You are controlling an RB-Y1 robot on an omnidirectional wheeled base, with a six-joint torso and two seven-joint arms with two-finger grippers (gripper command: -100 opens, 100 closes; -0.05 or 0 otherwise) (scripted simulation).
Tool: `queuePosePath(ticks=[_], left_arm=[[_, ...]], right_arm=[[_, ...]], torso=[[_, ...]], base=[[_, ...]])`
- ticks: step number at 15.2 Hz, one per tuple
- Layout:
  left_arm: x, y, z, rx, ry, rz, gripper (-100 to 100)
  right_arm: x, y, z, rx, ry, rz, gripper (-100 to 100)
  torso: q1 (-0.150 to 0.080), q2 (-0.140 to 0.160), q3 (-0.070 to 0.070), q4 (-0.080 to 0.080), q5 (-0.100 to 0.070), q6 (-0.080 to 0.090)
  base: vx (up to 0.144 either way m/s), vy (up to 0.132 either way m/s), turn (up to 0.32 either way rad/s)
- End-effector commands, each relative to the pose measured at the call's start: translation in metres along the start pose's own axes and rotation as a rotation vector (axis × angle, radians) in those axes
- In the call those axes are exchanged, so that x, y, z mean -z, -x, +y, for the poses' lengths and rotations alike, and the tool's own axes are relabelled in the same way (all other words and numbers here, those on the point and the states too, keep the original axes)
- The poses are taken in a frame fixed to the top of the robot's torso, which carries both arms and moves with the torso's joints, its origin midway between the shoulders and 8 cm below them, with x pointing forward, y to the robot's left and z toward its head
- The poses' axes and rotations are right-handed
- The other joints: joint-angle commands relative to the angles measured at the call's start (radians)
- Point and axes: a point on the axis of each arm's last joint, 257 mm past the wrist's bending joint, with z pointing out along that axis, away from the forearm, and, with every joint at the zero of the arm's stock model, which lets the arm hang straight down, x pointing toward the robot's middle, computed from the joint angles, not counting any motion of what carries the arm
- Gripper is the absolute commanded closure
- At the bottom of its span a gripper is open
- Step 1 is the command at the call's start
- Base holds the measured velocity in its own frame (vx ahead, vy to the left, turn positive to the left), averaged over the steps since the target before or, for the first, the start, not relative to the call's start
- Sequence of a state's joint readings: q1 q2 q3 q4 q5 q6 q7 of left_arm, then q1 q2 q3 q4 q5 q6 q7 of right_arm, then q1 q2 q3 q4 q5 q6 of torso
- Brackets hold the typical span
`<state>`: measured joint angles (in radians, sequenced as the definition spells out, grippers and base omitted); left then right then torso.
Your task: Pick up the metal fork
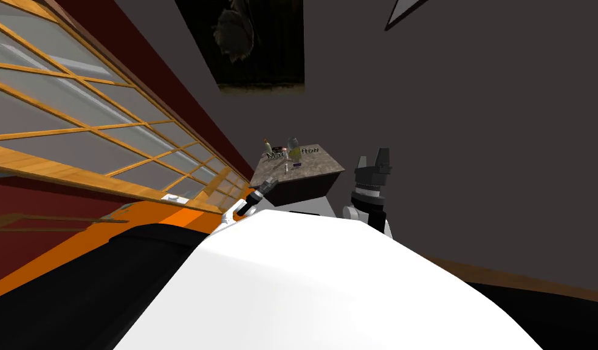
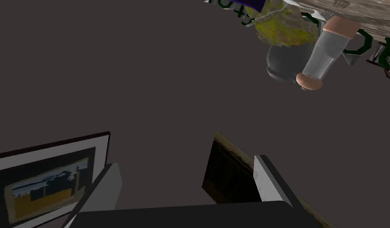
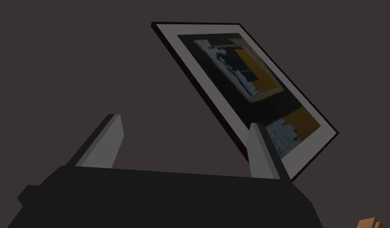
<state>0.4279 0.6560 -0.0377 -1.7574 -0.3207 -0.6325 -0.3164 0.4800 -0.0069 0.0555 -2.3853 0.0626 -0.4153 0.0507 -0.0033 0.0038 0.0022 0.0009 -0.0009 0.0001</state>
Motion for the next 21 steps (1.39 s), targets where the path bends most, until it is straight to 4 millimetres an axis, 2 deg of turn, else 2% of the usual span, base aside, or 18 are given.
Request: queuePosePath(ticks=[1, 3, 4, 9, 13, 15, 17, 18, 19, 21], left_arm=[[0.009, -0.013, 0.010, -0.117, -0.024, 0.073, -100], [0.014, -0.017, 0.018, -0.147, -0.019, 0.106, -100], [0.022, -0.026, 0.024, -0.235, -0.046, 0.159, -100], [0.043, -0.041, 0.049, -0.386, -0.071, 0.279, -100], [0.071, -0.053, 0.072, -0.583, -0.149, 0.419, -100], [0.081, -0.057, 0.086, -0.615, -0.138, 0.458, -100], [0.103, -0.061, 0.104, -0.722, -0.179, 0.549, -100], [0.103, -0.062, 0.105, -0.721, -0.178, 0.550, -100], [0.121, -0.065, 0.118, -0.793, -0.214, 0.613, -100], [0.127, -0.064, 0.124, -0.821, -0.221, 0.642, -100]], right_arm=[[0.000, 0.000, 0.000, 0.000, 0.000, 0.000, 0], [0.000, 0.000, 0.000, 0.000, 0.000, 0.000, 0], [0.000, 0.000, 0.000, 0.000, 0.000, 0.000, 0], [0.000, 0.000, 0.000, 0.000, 0.000, 0.000, 0], [0.000, 0.000, 0.000, 0.000, 0.000, 0.000, 0], [0.000, 0.000, 0.000, 0.000, 0.000, 0.000, 0], [0.000, 0.000, 0.000, 0.000, 0.000, 0.000, 0], [0.000, 0.000, 0.000, 0.000, 0.000, 0.000, 0], [0.000, 0.000, 0.000, 0.000, 0.000, 0.000, 0], [0.000, 0.000, 0.000, 0.000, 0.000, 0.000, 0]], torso=[[0.000, 0.000, 0.000, 0.000, 0.000, 0.000], [0.000, 0.000, 0.000, 0.000, 0.000, 0.000], [0.001, 0.000, 0.000, 0.000, 0.000, 0.000], [-0.001, 0.000, 0.000, 0.000, 0.000, 0.001], [0.002, -0.001, -0.001, 0.000, 0.000, 0.000], [0.003, -0.002, -0.001, 0.000, 0.001, 0.000], [0.001, -0.002, -0.001, 0.000, 0.000, 0.001], [-0.001, -0.002, -0.001, 0.000, 0.000, 0.001], [0.000, -0.002, -0.001, 0.000, 0.000, 0.000], [0.003, -0.001, -0.001, 0.000, 0.001, 0.001]], base=[[-0.036, -0.067, -0.238], [-0.034, -0.062, -0.158], [-0.031, -0.061, -0.211], [-0.031, -0.068, -0.182], [-0.013, -0.046, -0.168], [-0.008, -0.029, -0.188], [-0.007, -0.089, -0.252], [-0.004, -0.066, -0.133], [-0.010, -0.024, -0.200], [-0.025, -0.015, -0.208]])
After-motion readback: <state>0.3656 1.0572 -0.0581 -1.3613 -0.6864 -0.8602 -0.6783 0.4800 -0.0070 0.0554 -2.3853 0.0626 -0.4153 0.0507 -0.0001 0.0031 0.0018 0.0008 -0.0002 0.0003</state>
